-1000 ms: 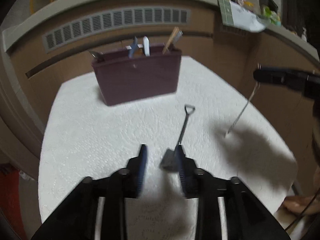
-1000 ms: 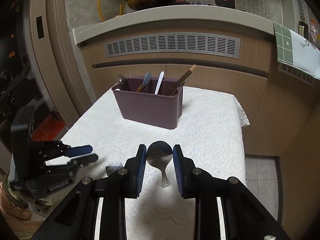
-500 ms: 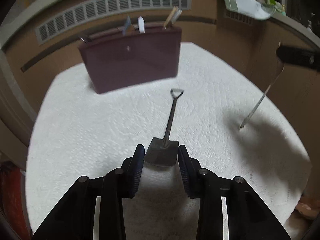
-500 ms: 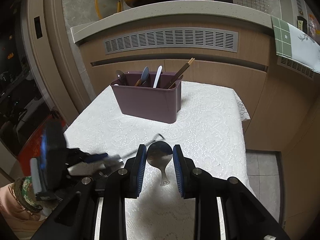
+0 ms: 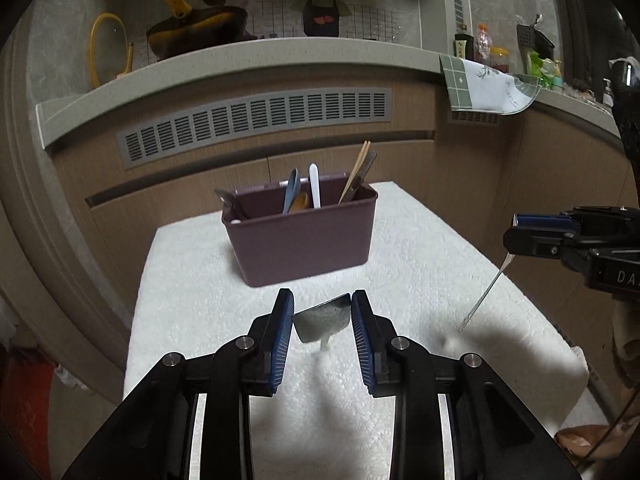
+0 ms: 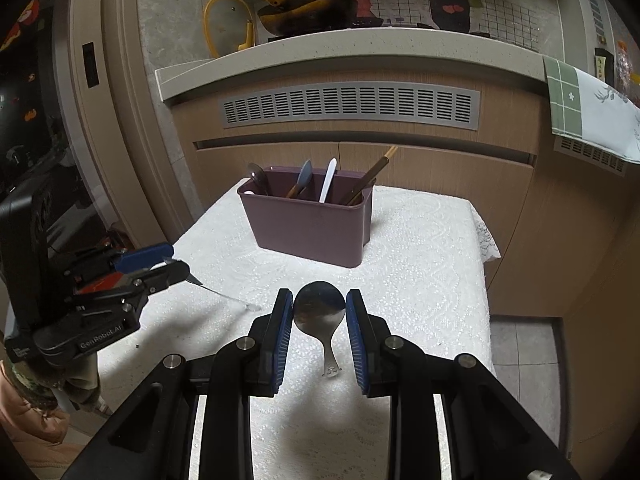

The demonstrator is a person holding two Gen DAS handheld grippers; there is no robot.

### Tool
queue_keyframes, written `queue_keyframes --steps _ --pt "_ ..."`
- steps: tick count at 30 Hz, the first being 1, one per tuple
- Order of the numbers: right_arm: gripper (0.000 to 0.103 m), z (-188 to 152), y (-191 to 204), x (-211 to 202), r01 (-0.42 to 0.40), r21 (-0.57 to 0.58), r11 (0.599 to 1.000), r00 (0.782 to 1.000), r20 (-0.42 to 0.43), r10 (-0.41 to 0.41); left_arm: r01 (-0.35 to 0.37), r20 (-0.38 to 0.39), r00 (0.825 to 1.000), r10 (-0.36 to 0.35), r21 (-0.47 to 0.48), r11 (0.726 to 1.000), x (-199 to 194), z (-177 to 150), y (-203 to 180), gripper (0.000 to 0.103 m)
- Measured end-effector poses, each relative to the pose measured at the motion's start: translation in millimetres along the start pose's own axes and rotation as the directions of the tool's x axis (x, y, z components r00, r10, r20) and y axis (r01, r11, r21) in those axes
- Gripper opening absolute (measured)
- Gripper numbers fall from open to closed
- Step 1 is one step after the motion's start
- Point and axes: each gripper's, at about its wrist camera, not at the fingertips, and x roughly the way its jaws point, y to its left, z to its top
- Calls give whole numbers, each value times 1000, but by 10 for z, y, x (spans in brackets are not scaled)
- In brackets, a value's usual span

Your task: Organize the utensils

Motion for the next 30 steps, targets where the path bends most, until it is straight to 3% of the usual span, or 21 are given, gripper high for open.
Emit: queue_keyframes --steps 2,8,16,21,30 --pt "25 15 5 -11 2 -3 1000 1000 4 -2 -3 7 1000 3 -1 1000 -36 34 5 22" --pt "25 16 20 1 -2 -6 1000 1000 3 2 -8 -2 1000 8 -16 1000 27 69 79 22" --pt "25 -9 -21 86 -4 7 1000 1000 -19 4 8 -102 995 -15 -70 998 308 -137 199 22" --pt "25 0 -10 129 -11 7 1000 1000 -24 11 63 -79 994 -75 -151 987 367 -96 312 16" --pt "25 20 -43 304 -36 33 999 998 -51 37 106 -76 989 -124 -201 974 705 101 243 7"
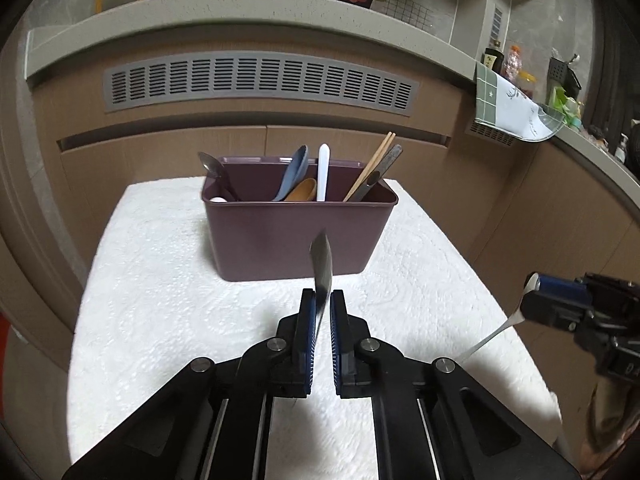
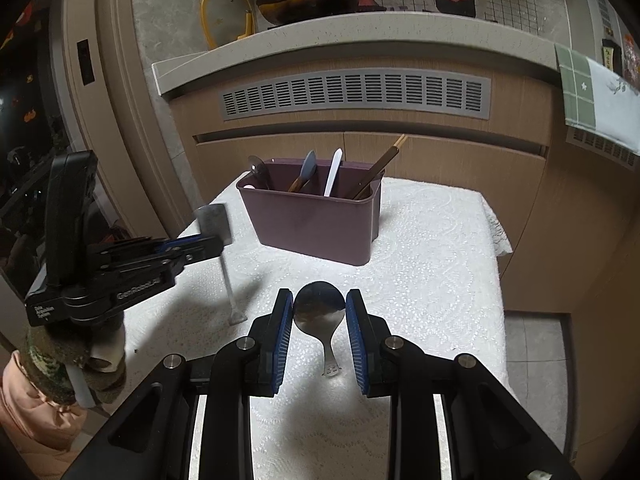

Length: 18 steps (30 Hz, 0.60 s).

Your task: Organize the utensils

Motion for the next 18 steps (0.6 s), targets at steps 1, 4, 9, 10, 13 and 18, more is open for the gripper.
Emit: queue_keyframes --steps 1,4,9,10,13,18 --pt "25 7 -5 17 -4 3 1000 1000 -4 4 9 -2 1000 -9 -14 1000 29 14 8 6" --pt "25 42 -19 70 -8 5 1000 1000 -9 8 19 -2 1000 -19 -31 999 73 42 8 6" --pt "25 64 -21 95 -3 3 1000 1000 -10 3 12 -81 997 -10 14 1000 278 39 -16 7" --pt "25 60 -24 96 0 2 1000 1000 -11 0 4 -106 994 0 40 999 343 11 -33 9" --pt "25 32 -59 115 13 5 1000 1000 -23 -13 -1 -180 983 23 122 992 552 -65 -111 14" --pt "25 -2 -134 142 18 27 999 999 -33 -17 1 -260 964 61 233 973 959 -39 -226 60"
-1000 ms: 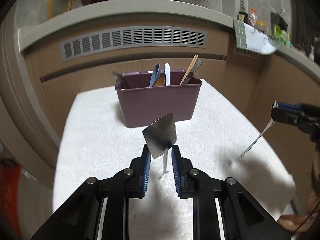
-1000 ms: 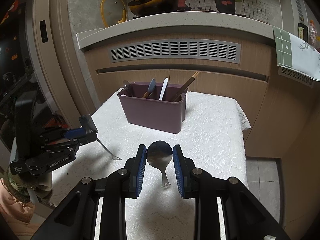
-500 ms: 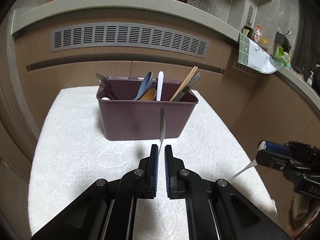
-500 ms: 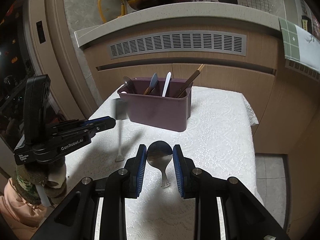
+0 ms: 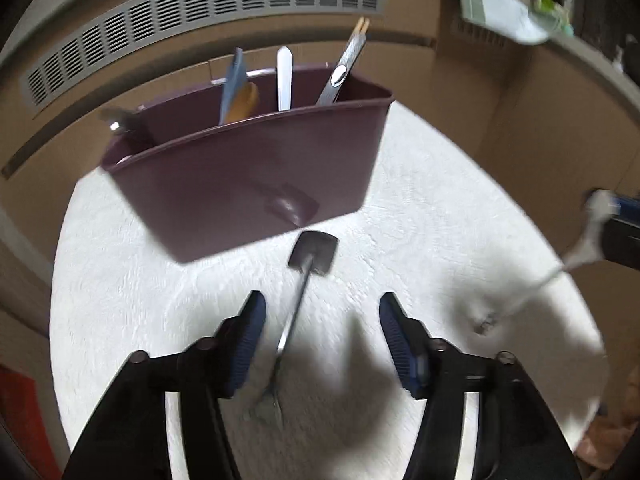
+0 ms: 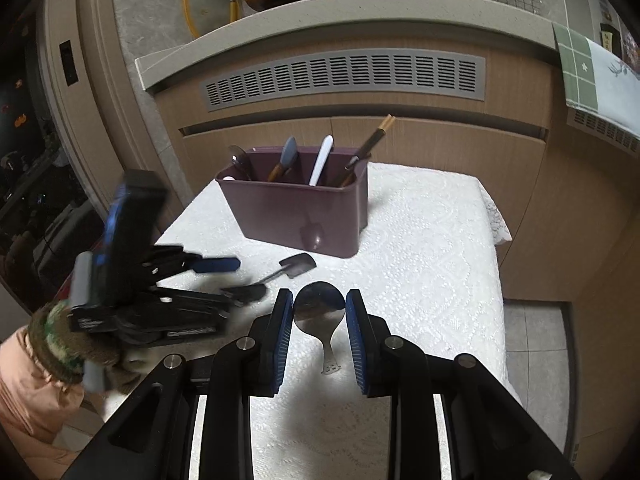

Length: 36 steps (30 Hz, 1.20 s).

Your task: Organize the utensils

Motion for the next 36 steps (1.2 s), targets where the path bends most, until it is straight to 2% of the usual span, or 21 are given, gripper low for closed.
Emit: queue_keyframes --steps 3,6,10,11,13,14,16,19,23,25,26,27,30,31,33,34,36 --pt "25 -8 -29 -11 -1 8 1000 1000 4 1 -42 -33 998 44 59 997 209 162 -45 60" --pt "25 -4 -60 0 -4 14 1000 1000 0 4 -35 -77 996 40 74 997 422 307 -34 59" --pt "25 -2 -85 2 -4 21 1000 1000 0 4 -12 -105 994 16 33 999 632 359 14 45" --pt "25 1 -89 2 -4 24 1000 1000 -1 4 -10 -78 997 11 10 1000 623 352 25 36" --pt "22 12 -90 6 -3 28 1000 1000 -2 3 -21 -49 999 20 -21 1000 580 309 15 35" --pt "11 25 -85 12 -5 25 1000 1000 -7 5 -17 -28 999 16 -37 999 523 272 7 35" --pt "11 38 -73 6 -8 23 1000 1000 -7 8 5 34 999 -3 -68 998 312 182 -19 35" --pt "11 56 -44 15 -8 17 1000 1000 -5 8 55 137 990 -38 -125 991 -55 37 8 35" --pt "11 13 -5 81 4 -26 1000 1000 -24 -5 95 236 971 -44 -207 974 -463 -137 121 34" --pt "16 -51 -58 176 34 -30 999 998 -48 -36 108 272 961 -40 -241 964 -638 -220 207 33" --pt "24 -76 -111 239 56 -10 998 996 -67 -57 115 295 955 -34 -264 958 -731 -274 259 31" --pt "29 -95 -180 315 73 16 997 993 -90 -72 121 311 950 -30 -279 952 -803 -323 297 31" --pt "29 -107 -397 571 159 118 980 979 -145 -141 123 350 937 -3 -321 939 -918 -467 408 31" --pt "29 -96 -453 651 193 143 971 973 -155 -171 122 358 934 3 -327 937 -931 -489 404 31" --pt "41 -62 -619 871 285 227 931 950 -197 -242 132 367 930 1 -337 932 -969 -541 451 31" --pt "42 -41 -709 990 305 282 910 944 -213 -250 135 368 930 -1 -338 931 -964 -549 466 31" --pt "43 12 -789 1182 344 312 886 931 -240 -276 128 361 932 5 -344 930 -967 -585 542 31"
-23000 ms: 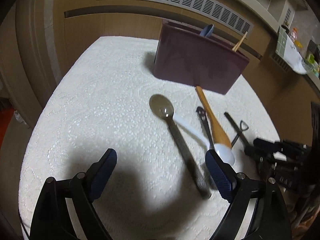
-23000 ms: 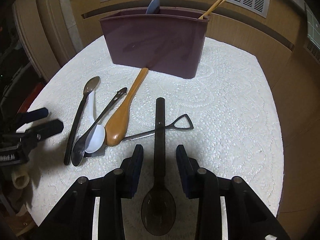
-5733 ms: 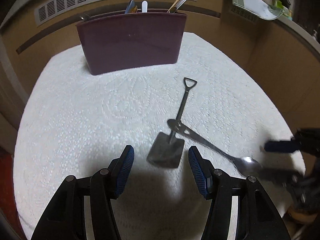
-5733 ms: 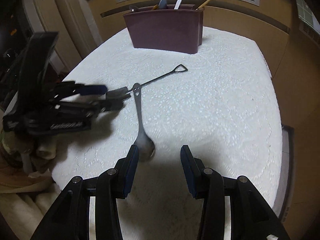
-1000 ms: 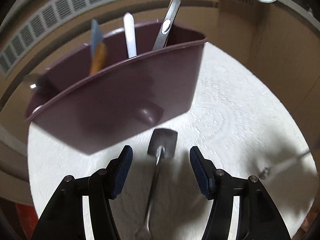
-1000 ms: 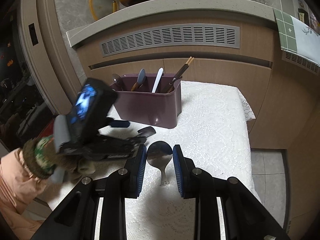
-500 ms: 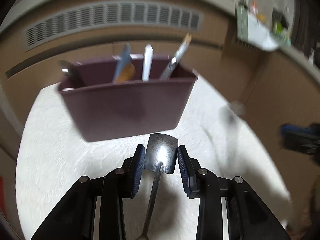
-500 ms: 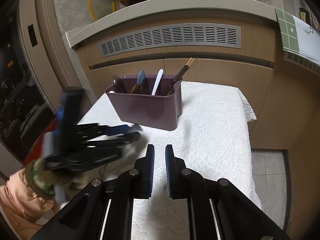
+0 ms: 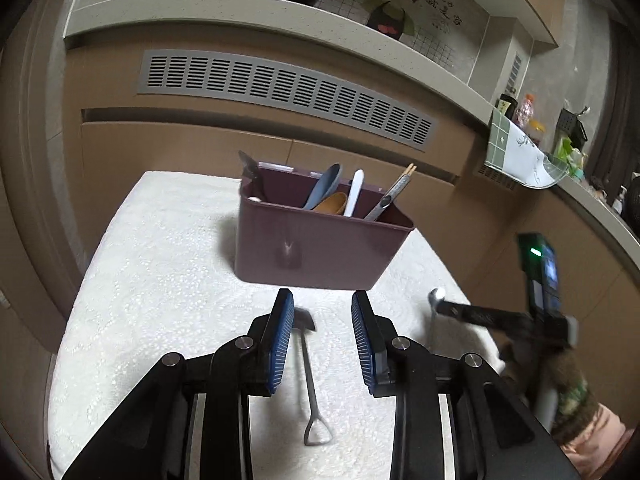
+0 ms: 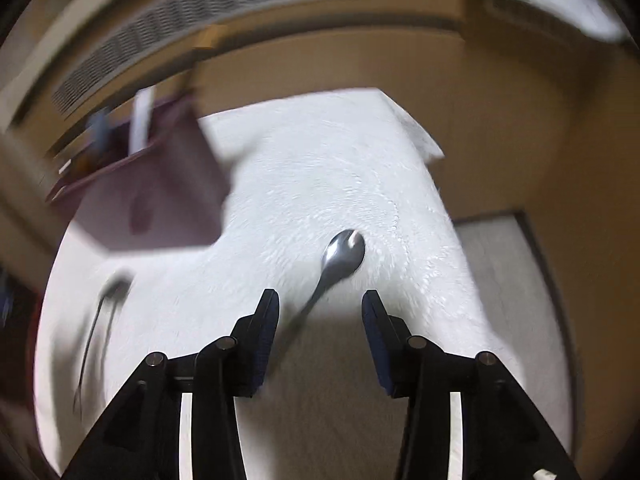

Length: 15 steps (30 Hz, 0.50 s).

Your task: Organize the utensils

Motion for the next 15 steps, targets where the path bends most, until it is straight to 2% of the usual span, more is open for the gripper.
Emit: queue_keyframes --steps 2,4,6,7,10,15 --pt "43 73 79 164 19 0 1000 1000 -24 -19 -15 -16 1000 15 -6 1000 -20 -13 89 31" --pt "44 81 230 264 66 -57 996 997 -22 -67 -39 -47 998 38 -14 999 15 -45 185 32" --pt "20 53 392 282 78 -132 988 997 -4 -79 -59 -94 994 56 -30 998 114 -99 249 37" --pt "11 30 447 266 65 -165 984 998 -4 -66 -64 -122 991 60 -34 997 170 -130 265 42" --pt "8 -47 484 149 -9 -195 981 1000 -10 7 -86 -191 978 80 -21 996 345 -214 239 61" --pt "6 -233 457 -196 -127 -265 956 991 16 136 -136 -271 951 151 75 988 631 -250 54 62"
